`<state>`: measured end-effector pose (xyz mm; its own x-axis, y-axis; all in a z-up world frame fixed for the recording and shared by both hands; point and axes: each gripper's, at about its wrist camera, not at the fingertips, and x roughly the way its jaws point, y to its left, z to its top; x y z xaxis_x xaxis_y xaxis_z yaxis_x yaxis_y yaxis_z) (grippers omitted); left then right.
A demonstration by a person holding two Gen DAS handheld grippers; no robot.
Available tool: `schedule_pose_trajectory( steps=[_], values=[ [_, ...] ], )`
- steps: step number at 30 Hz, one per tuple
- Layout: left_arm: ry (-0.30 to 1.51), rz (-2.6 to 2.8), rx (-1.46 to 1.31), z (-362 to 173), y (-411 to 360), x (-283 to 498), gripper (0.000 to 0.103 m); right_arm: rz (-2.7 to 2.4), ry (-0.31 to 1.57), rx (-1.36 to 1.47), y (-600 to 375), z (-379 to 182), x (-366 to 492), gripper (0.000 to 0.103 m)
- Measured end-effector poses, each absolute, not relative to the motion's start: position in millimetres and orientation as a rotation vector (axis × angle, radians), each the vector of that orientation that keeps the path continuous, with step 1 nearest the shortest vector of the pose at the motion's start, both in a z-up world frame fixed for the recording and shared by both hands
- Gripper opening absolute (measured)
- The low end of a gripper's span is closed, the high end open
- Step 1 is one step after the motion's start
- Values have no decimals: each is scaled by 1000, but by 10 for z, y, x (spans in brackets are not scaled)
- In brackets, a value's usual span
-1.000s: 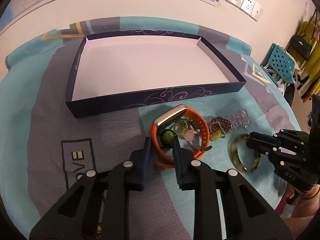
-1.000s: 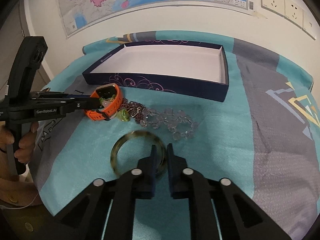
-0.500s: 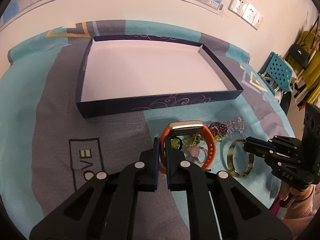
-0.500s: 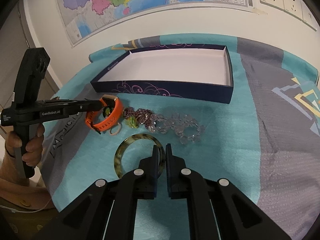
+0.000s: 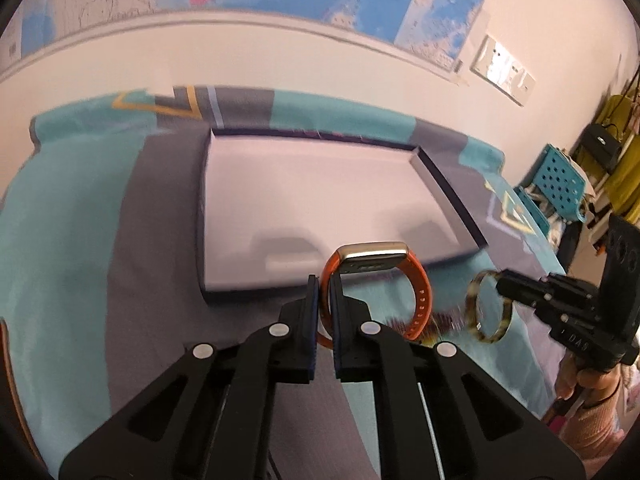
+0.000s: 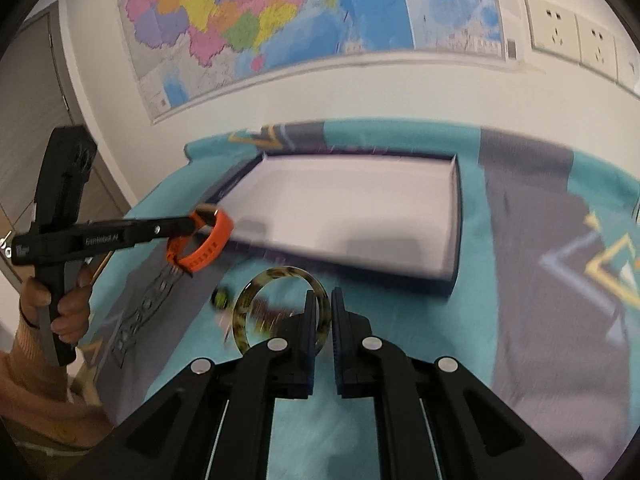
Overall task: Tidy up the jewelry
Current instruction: 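Carry both into the box and open both tools to release them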
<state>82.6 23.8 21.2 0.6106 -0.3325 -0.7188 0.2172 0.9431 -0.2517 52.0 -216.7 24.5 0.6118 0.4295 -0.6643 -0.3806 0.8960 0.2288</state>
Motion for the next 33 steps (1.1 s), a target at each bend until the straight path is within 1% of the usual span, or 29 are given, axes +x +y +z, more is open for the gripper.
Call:
schedule_pose_trajectory(
  steps=[8,17,25,33],
  values=[
    [854,-262,-138,272,233,1456,6,449,807,123,-2146,298,1393,6],
    [911,-231,-127,73,176,2072,6,372,881,91,-1980,39,2136,6],
    [961,-220,-109,-86,113,2346,6,341,954,95,-1919,-118,2460,6],
    [988,-201,-105,-142,95,2552,6,306,980,84,-1893,-175,2595,5]
  ],
)
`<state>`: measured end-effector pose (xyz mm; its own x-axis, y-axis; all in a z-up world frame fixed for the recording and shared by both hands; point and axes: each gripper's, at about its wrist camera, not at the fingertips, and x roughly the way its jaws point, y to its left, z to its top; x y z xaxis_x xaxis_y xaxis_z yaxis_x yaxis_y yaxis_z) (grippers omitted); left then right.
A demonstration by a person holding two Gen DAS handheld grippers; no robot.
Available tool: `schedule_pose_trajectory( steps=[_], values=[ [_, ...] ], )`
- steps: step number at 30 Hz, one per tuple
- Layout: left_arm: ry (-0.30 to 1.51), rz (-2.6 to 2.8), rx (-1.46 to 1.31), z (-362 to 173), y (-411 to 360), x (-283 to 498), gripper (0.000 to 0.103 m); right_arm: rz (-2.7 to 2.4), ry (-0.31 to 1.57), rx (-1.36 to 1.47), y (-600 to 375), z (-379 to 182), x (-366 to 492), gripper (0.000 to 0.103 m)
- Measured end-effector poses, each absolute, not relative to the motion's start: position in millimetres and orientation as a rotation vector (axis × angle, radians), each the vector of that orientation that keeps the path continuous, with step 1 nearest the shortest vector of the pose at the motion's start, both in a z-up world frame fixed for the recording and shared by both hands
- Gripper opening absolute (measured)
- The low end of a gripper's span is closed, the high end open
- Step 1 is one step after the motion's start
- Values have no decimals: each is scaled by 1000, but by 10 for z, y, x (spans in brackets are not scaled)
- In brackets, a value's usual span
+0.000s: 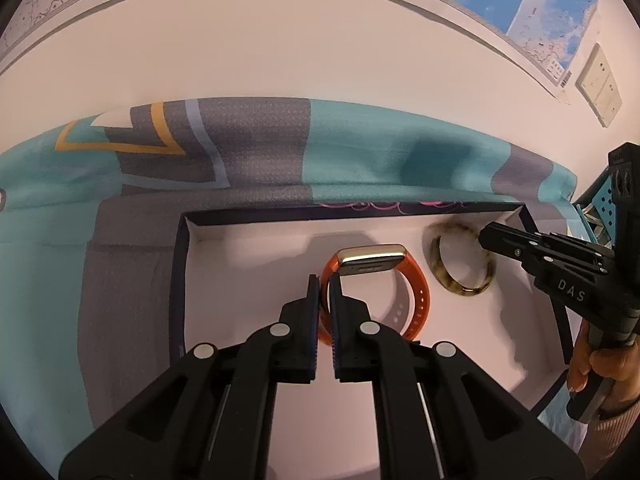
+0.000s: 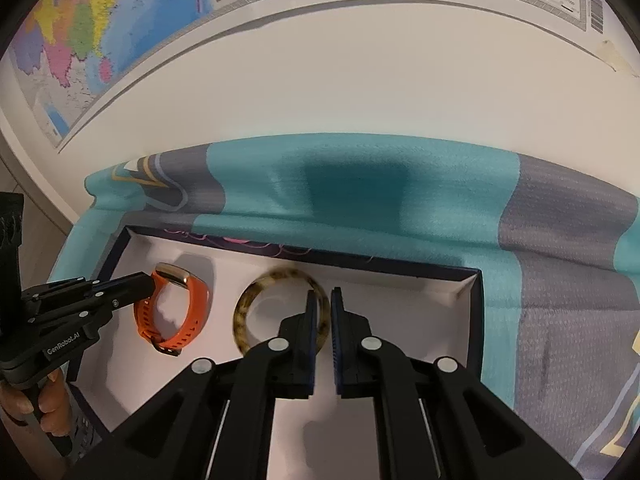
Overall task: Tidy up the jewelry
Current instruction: 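Carry both into the box and open both tools to release them, then grasp the pink ring with the left tool while the right tool grasps the crystal bracelet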
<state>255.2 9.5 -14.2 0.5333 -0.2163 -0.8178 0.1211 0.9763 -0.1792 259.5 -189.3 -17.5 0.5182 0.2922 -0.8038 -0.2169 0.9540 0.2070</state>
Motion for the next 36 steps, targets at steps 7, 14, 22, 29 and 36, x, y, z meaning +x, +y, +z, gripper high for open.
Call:
schedule_pose_trajectory(
  steps=[7,14,22,29,36],
  values=[
    [990,-183,-110,-139,88,2614,6,333,912,105,-1950,-75,2421,20],
    [956,-137,-126,-96,145,2510,16,433,851,89,-2051,187,1790,44],
    [760,-191,-17,260,145,1721,36,528,829,53,-2174,199,985,55],
    [758,-292,22,193,158,1116,38,546,896,6,-2113,-102,586,57],
    [804,-327,21,-47,187,770,38,534,906,3,-2114,-249,440,64]
  ],
)
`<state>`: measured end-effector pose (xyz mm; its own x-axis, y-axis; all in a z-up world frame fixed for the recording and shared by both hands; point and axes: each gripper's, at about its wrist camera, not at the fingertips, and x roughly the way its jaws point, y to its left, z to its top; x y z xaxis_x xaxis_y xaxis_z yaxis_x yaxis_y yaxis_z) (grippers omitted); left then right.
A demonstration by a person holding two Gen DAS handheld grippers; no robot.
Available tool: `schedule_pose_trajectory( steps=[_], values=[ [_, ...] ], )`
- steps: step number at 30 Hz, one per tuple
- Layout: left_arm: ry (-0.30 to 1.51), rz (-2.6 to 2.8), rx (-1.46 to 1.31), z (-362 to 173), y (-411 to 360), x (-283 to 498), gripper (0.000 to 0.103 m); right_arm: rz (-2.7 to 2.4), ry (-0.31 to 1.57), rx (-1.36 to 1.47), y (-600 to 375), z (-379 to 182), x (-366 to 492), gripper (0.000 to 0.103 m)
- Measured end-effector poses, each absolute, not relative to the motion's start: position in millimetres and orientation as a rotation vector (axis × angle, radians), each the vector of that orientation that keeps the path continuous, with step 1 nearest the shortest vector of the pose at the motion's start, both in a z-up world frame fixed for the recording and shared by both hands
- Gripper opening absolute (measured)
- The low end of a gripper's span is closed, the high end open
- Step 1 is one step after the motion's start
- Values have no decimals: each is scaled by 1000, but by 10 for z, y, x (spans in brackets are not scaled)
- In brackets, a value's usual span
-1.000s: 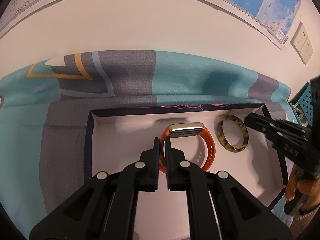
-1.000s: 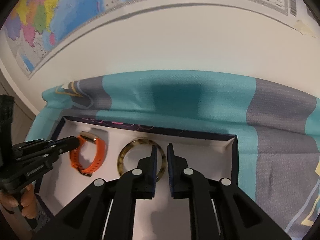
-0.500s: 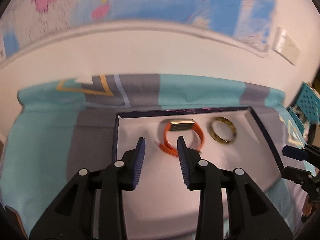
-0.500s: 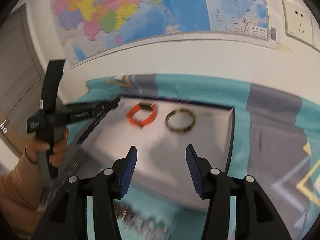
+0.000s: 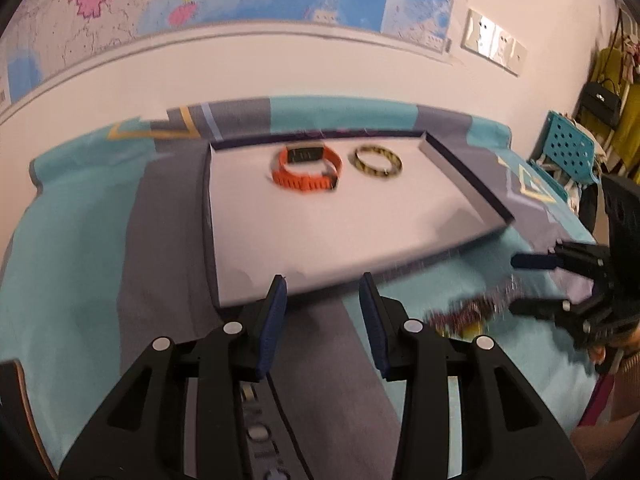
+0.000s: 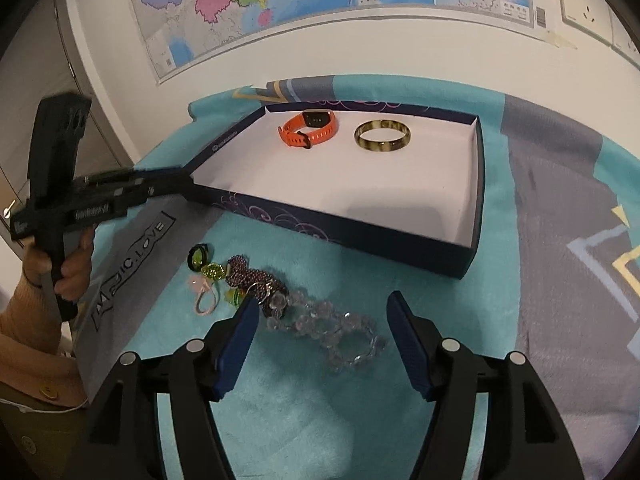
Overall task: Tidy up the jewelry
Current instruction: 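Grasp the pink ring with the left tool while the right tool grasps the crystal bracelet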
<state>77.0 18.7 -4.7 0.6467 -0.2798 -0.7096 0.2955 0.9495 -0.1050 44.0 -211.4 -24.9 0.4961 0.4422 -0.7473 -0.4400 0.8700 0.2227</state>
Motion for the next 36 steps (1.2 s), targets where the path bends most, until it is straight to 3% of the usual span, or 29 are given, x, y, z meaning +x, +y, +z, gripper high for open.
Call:
schedule_pose_trajectory(
  steps=[6,9,10,11,17,18,19,33,36],
  values=[
    [845,-355,23,-206,161,618,38,538,918,-42,-2046,-306,414,59],
    [856,-362,11,-243,149,590,38,540,925,-54,-2040,-303,412,48],
    [856,-364,11,-245,144,582,38,540,929,-53,-2046,-305,416,37],
    [858,-366,10,-251,136,578,38,545,933,-49,-2051,-309,416,32],
    [865,-379,21,-273,82,537,38,563,921,-64,-2048,-285,364,22],
    [866,-379,24,-276,75,530,38,570,918,-65,-2046,-279,351,19],
    [866,-382,25,-275,72,526,38,580,913,-53,-2057,-265,334,10],
    [859,-450,64,-266,-40,375,38,541,868,53,-2279,-104,310,8],
    [858,-482,82,-269,-113,326,38,538,883,47,-2284,-153,320,24]
  ],
)
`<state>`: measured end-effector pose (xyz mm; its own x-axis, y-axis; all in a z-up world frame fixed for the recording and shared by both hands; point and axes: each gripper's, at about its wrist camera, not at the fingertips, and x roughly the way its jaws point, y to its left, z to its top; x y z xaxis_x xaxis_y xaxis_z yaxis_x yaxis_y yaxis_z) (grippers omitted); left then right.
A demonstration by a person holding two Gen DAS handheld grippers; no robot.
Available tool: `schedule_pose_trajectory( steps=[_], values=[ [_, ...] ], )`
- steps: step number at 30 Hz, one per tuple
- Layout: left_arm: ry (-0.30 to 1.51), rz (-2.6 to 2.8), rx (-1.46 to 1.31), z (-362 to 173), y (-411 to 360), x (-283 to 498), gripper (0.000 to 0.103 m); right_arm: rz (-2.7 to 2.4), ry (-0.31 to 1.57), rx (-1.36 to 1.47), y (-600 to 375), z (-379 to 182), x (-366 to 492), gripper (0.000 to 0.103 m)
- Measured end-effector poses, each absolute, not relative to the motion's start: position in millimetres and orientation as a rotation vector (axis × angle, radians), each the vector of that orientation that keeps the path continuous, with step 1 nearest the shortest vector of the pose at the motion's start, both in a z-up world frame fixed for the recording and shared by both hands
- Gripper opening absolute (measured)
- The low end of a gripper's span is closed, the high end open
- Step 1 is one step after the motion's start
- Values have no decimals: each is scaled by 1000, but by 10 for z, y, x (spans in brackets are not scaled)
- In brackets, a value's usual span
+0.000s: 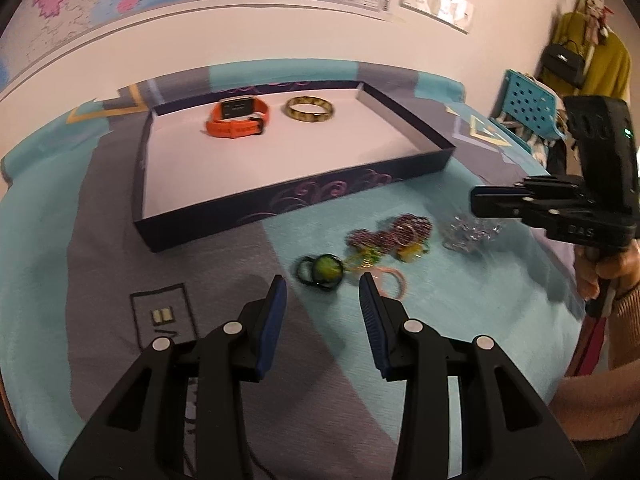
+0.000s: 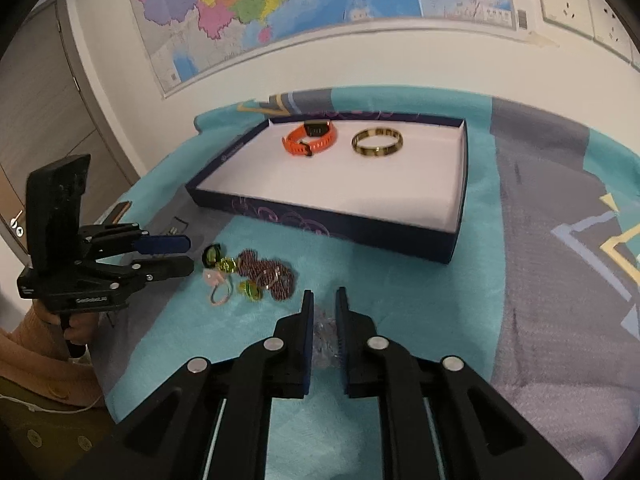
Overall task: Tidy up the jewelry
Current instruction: 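Grasp the pink ring with the left tool while the right tool grasps the crystal bracelet, then lower the pink ring and crystal bracelet into the box and release both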
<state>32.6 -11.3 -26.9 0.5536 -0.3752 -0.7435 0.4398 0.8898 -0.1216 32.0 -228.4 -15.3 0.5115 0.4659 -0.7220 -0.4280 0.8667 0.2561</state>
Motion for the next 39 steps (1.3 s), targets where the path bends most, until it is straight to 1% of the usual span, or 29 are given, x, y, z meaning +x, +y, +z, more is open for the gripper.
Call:
schedule_pose_trajectory(
  steps=[1,2,5,10,12,13,14,15,16,20,21,22,25,28,30,39],
  values=[
    [859,-489,85,-273,-130,317,38,540,882,44,-2274,-161,308,43],
    [860,-499,92,-280,-159,303,38,542,879,34,-2260,-166,292,52],
    [870,-517,98,-307,-223,288,38,538,891,-27,-2165,-213,282,55],
    [886,-565,112,-358,-347,272,38,539,915,-80,-2071,-297,263,55],
    [890,-576,116,-378,-391,280,39,535,918,-92,-2053,-323,259,53],
    [892,-579,120,-389,-422,299,41,529,916,-102,-2041,-323,251,50],
    [892,-579,122,-397,-440,316,42,527,915,-111,-2022,-319,246,41],
    [892,-580,123,-398,-456,334,42,521,911,-126,-2012,-313,239,34],
    [892,-584,122,-396,-473,345,42,524,912,-121,-2014,-311,238,19],
    [901,-583,122,-406,-529,388,41,533,914,-85,-2071,-314,233,18],
    [901,-571,130,-407,-536,386,38,538,913,-72,-2088,-307,229,18],
    [901,-557,140,-410,-535,382,30,543,912,-59,-2101,-300,228,18],
    [909,-554,140,-405,-510,373,27,553,904,-30,-2138,-270,222,18],
    [911,-548,142,-399,-501,355,26,561,890,7,-2172,-225,219,16],
    [913,-555,134,-389,-489,335,26,571,878,26,-2189,-181,220,8],
    [871,-561,97,-210,-372,281,25,573,844,44,-2213,-40,245,8]
  ],
)
